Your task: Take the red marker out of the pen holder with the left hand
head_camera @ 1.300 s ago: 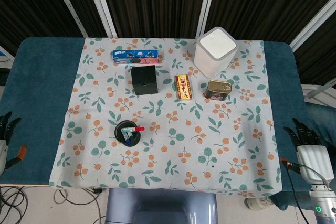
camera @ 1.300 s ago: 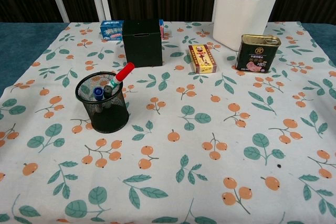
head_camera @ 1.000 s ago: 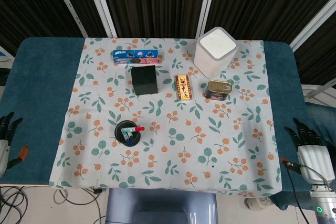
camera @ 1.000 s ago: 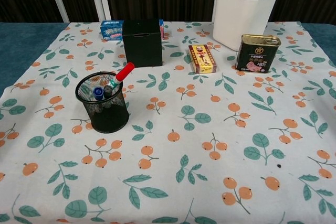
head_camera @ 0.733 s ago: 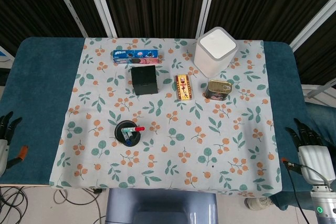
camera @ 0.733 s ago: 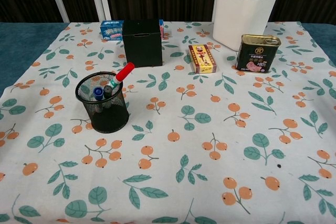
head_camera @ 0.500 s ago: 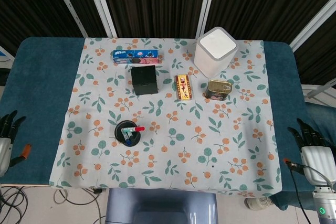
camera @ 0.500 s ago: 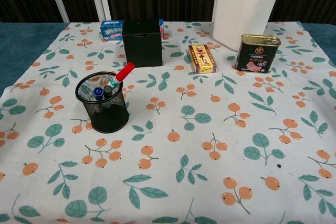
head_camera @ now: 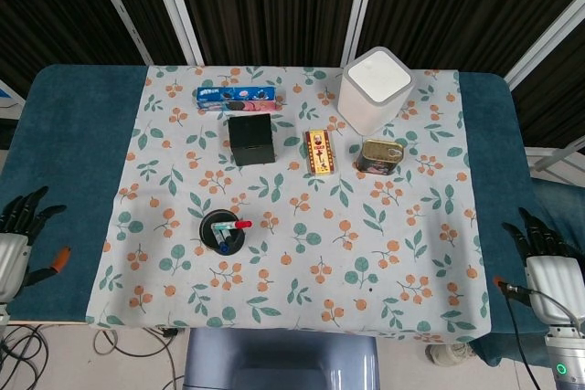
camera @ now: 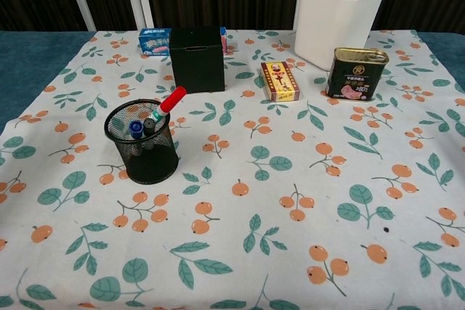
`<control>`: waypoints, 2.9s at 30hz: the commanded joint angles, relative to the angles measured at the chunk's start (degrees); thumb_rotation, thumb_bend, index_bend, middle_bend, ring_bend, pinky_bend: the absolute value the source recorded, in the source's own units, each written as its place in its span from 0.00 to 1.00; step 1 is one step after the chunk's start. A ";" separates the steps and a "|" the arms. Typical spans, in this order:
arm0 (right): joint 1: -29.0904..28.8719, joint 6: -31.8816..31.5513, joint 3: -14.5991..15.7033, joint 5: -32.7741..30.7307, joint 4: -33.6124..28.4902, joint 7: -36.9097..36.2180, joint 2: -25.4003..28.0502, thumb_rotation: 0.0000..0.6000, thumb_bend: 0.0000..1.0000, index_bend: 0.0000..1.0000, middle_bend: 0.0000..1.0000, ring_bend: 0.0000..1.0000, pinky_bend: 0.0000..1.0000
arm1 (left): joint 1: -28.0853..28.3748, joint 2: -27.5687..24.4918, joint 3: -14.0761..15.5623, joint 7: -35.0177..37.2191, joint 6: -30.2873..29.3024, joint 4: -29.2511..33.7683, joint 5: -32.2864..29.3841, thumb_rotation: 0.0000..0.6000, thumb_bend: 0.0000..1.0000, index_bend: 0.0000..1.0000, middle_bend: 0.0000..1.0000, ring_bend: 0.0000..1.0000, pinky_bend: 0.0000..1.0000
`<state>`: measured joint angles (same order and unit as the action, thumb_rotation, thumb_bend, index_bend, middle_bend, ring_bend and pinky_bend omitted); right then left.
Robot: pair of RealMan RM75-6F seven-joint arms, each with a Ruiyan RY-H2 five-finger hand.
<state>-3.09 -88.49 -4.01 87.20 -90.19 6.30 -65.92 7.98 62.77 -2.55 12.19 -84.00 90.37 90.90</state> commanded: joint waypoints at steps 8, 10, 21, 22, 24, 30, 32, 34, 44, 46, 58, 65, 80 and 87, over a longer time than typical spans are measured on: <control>0.11 -0.01 -0.04 -0.16 -0.06 0.22 -0.10 1.00 0.18 0.19 0.00 0.10 0.19 | 11.17 -7.21 -4.16 -1.00 13.20 9.51 -1.68 1.00 0.31 0.23 0.00 0.00 0.01; 0.17 -0.10 -0.11 -0.24 -0.08 0.21 -0.12 1.00 0.18 0.20 0.00 0.10 0.19 | 13.33 -7.72 -5.33 -1.05 16.51 11.78 -4.10 1.00 0.31 0.23 0.00 0.00 0.01; 0.42 -0.28 -0.15 -0.41 -0.10 0.58 -0.21 1.00 0.18 0.19 0.00 0.10 0.19 | 28.82 -6.10 -11.78 -6.79 37.54 15.60 -24.97 1.00 0.31 0.28 0.00 0.00 0.01; 0.45 -0.32 -0.19 -0.47 -0.09 0.51 -0.20 1.00 0.18 0.19 0.00 0.10 0.19 | 29.99 -5.27 -11.74 -8.81 38.11 15.54 -26.40 1.00 0.31 0.28 0.00 0.00 0.01; 0.50 -0.37 -0.25 -0.55 -0.11 0.42 -0.16 1.00 0.18 0.19 0.00 0.10 0.19 | 32.07 -3.58 -11.59 -12.20 38.97 15.59 -29.75 1.00 0.31 0.29 0.00 0.00 0.01; 0.67 -0.59 -0.31 -0.53 -0.04 -0.11 0.01 1.00 0.18 0.19 0.00 0.10 0.19 | 36.41 -0.29 -11.27 -15.96 40.50 16.67 -37.42 1.00 0.31 0.35 0.00 0.00 0.01; 0.65 -0.56 -0.35 -0.54 -0.01 -0.21 0.01 1.00 0.18 0.19 0.00 0.10 0.19 | 37.18 2.09 -11.27 -17.79 37.83 16.94 -39.26 1.00 0.31 0.36 0.01 0.00 0.01; 0.62 -0.66 -0.31 -0.28 0.01 -0.06 -0.03 1.00 0.18 0.19 0.00 0.10 0.19 | 37.87 4.44 -10.79 -20.31 35.33 17.03 -40.55 1.00 0.31 0.37 0.01 0.00 0.00; 0.75 -1.12 -0.48 -0.08 0.04 -0.39 0.00 1.00 0.18 0.20 0.00 0.10 0.19 | 40.75 13.05 -7.80 -30.14 29.10 17.53 -46.11 1.00 0.31 0.37 0.01 0.00 0.00; 0.76 -1.13 -0.52 -0.12 0.00 -0.56 0.02 1.00 0.18 0.20 0.00 0.10 0.19 | 41.07 14.05 -7.70 -30.79 28.60 17.57 -46.89 1.00 0.31 0.37 0.01 0.00 0.00; 0.79 -1.28 -0.63 0.01 0.00 -0.61 -0.07 1.00 0.18 0.19 0.00 0.10 0.19 | 42.25 16.61 -7.29 -32.22 28.17 16.84 -48.69 1.00 0.31 0.42 0.01 0.00 0.00; 0.83 -1.25 -0.80 -0.33 -0.09 -0.66 -0.15 1.00 0.18 0.19 0.00 0.10 0.19 | 42.40 16.32 -7.05 -32.76 27.83 17.17 -49.25 1.00 0.31 0.45 0.02 0.00 0.00; 0.92 -1.31 -1.07 -0.76 -0.25 -0.79 -0.31 1.00 0.18 0.19 0.00 0.10 0.19 | 43.27 16.36 -6.23 -35.23 27.12 17.39 -50.48 1.00 0.33 0.51 0.03 0.00 0.00; 0.93 -1.21 -1.11 -0.89 -0.39 -0.82 -0.28 1.00 0.18 0.19 0.00 0.10 0.19 | 43.43 16.29 -6.78 -35.14 26.58 17.71 -51.31 1.00 0.38 0.52 0.04 0.00 0.00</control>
<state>-2.16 -89.69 -5.11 86.30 -90.59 5.47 -66.20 51.44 79.12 -9.24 -23.08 -57.41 107.98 39.58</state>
